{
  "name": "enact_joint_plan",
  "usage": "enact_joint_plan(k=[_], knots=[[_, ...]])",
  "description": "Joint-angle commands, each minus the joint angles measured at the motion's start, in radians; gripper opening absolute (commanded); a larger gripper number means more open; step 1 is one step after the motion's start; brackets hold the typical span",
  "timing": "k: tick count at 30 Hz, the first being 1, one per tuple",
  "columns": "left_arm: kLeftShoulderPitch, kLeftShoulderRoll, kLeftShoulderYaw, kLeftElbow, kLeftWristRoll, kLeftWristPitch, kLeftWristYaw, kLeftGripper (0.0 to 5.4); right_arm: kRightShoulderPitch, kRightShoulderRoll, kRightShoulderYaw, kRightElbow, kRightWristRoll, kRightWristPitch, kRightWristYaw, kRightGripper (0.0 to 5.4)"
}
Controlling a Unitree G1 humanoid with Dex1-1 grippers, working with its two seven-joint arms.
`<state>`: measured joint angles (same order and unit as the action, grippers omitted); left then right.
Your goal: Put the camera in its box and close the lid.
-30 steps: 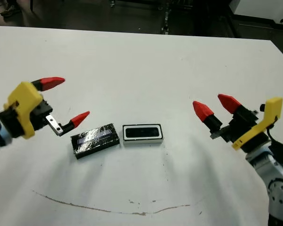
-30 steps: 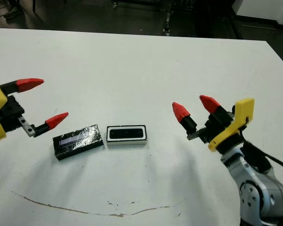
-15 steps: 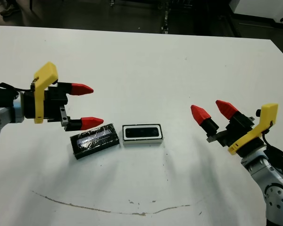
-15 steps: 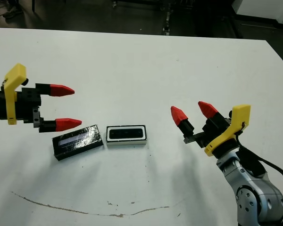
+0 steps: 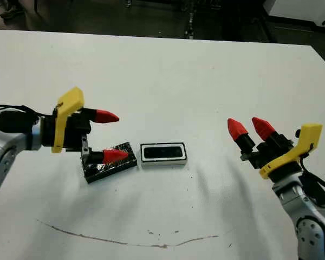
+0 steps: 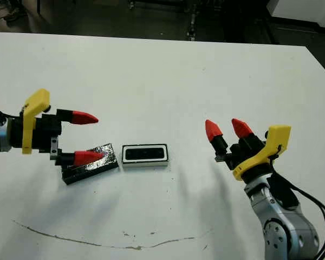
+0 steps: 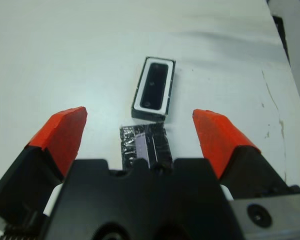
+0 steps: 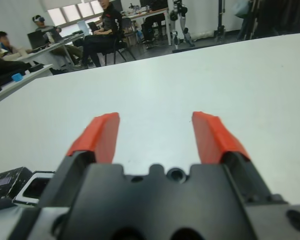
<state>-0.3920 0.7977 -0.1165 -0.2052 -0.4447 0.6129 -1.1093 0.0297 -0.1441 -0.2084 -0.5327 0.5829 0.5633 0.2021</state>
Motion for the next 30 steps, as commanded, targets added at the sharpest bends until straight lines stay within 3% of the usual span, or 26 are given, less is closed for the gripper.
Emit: enact_joint_plan(k=[1, 19, 30], knots=[[0.026, 0.02, -0.021, -0.002, 0.039, -0.008, 0.005, 5.4, 0.013, 0.008, -0.006, -0.009, 0.006, -0.016, -0.02, 3.04], [0.085, 0.039, -0.085, -0.024, 0.199, -0.05, 0.047, 5.4, 0.035, 0.015, 0.003, -0.015, 0.002, -0.055, -0.022, 0.01], [0.104, 0.053, -0.111, -0.044, 0.251, -0.034, 0.036, 5.4, 0.039, 0.012, -0.003, -0.013, 0.012, -0.06, -0.012, 0.01]])
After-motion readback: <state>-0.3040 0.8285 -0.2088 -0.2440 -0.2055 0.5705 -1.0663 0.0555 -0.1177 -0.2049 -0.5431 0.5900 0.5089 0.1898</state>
